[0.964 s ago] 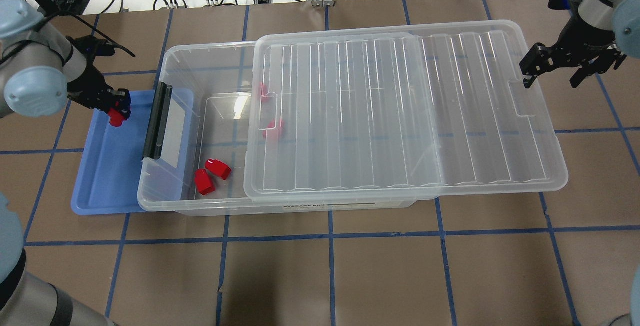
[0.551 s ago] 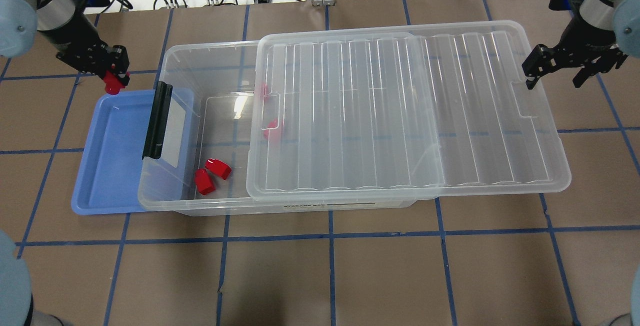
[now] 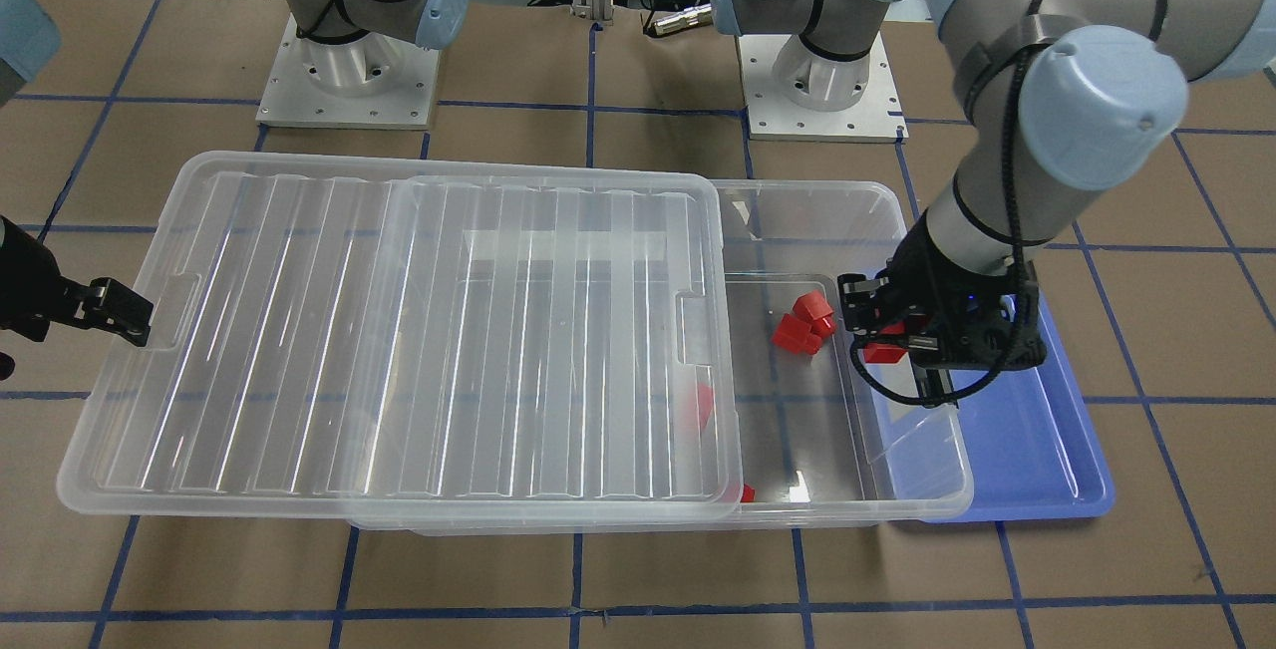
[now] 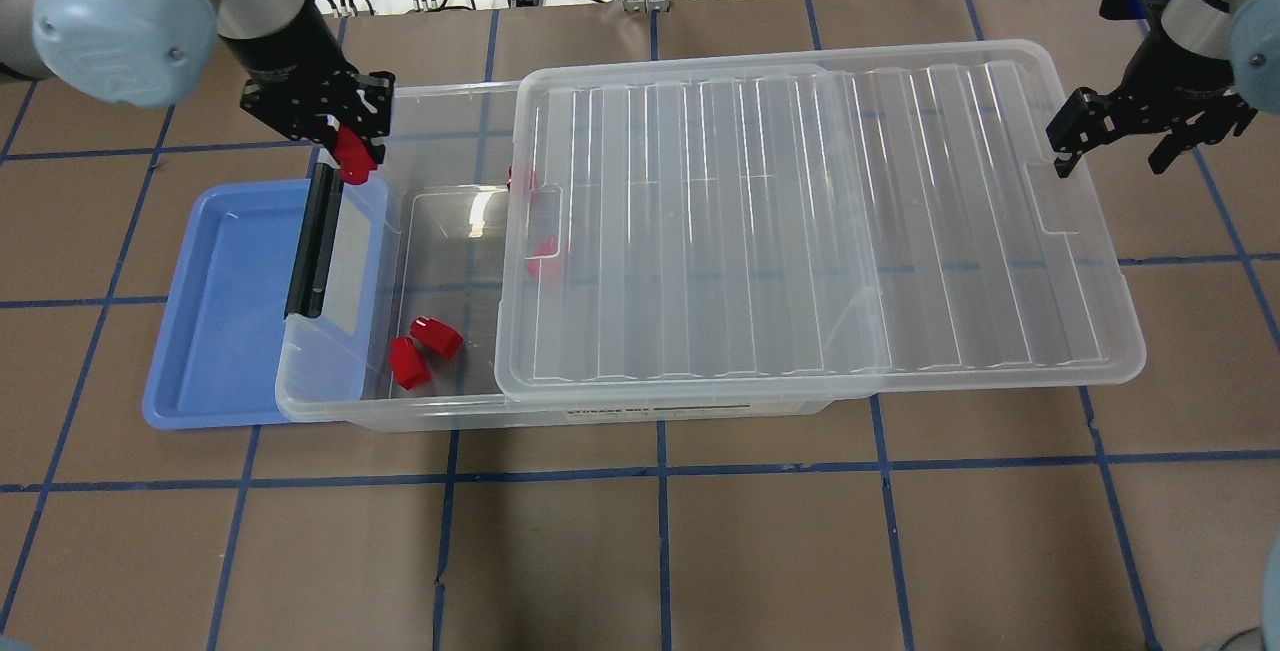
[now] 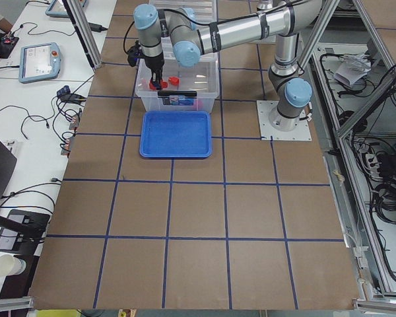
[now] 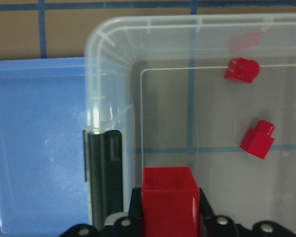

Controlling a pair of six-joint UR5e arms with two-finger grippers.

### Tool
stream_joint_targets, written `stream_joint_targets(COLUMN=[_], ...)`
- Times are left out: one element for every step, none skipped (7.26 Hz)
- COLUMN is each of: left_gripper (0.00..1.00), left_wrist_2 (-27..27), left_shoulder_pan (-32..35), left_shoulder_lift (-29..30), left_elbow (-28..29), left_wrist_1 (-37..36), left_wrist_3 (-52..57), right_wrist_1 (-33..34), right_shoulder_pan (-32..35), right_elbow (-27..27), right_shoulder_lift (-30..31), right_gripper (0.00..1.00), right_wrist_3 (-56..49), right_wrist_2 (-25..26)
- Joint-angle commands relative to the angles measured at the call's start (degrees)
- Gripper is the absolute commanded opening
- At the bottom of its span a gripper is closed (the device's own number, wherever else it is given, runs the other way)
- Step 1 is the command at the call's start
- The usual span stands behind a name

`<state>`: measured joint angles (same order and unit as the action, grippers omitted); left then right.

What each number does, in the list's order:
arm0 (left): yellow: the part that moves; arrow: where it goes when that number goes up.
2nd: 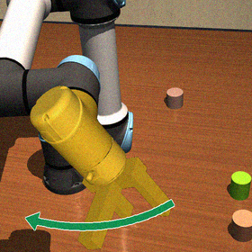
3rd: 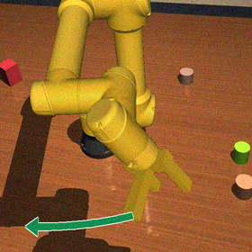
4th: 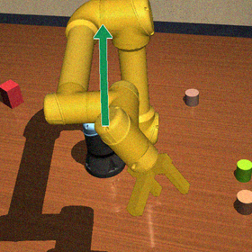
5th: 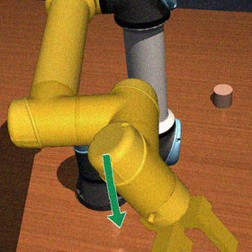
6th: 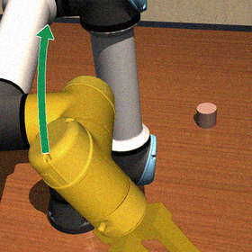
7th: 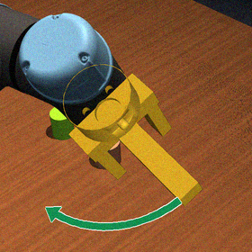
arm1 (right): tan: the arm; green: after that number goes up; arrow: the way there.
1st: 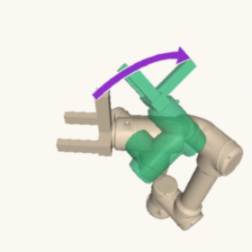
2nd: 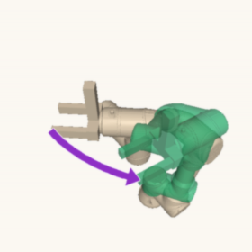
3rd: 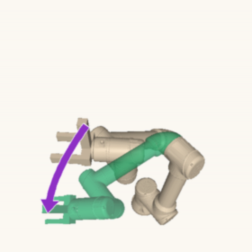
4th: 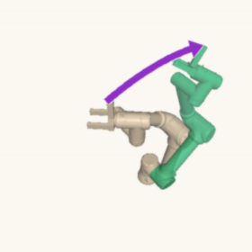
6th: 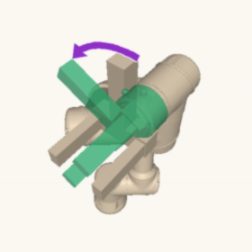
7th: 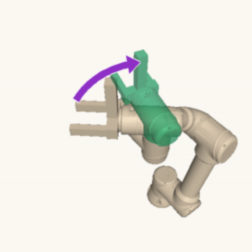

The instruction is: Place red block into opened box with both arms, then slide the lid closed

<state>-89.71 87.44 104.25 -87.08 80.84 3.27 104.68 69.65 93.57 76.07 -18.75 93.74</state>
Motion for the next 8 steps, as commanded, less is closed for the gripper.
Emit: stream_joint_targets(left_gripper=[0.21,0.2,0.2,0.21,0.21,0.21,0.21,0.23], left_wrist_2=[0.0,0.0,0.2,0.3,0.5,0.5,0.7,0.7], left_shoulder_pan=[1.7,1.5,1.5,1.5,1.5,1.6,1.4,1.4], left_shoulder_lift=[2.2,2.3,2.4,2.7,3.5,4.5,5.5,6.3], left_elbow=[-4.6,-8.0,-10.9,-13.3,-15.2,-18.2,-19.5,-19.9], left_wrist_1=[-7.8,-11.9,-15.1,-18.6,-20.7,-22.5,-27.6,-27.8], left_wrist_3=[-1.1,-0.8,-1.6,-1.8,-1.8,-2.4,-1.6,-2.4], right_wrist_1=[-0.3,-0.5,-0.8,-1.1,-1.9,-3.8,-4.4,-4.5], right_shoulder_pan=[0.0,0.0,0.1,0.1,0.1,0.1,0.1,0.2], right_elbow=[-0.2,-0.5,-0.7,-0.6,-0.5,-0.7,-0.6,-0.2], right_shoulder_lift=[0.2,0.6,1.2,3.1,5.6,7.3,10.2,12.5], right_gripper=[1.0,1.0,1.0,1.0,1.0,1.0,1.0,1.0], right_wrist_3=[0.1,0.4,0.7,0.8,0.8,0.8,0.8,0.8], right_wrist_2=[0.1,0.1,-0.1,-0.1,-0.1,0.0,0.0,-0.1])
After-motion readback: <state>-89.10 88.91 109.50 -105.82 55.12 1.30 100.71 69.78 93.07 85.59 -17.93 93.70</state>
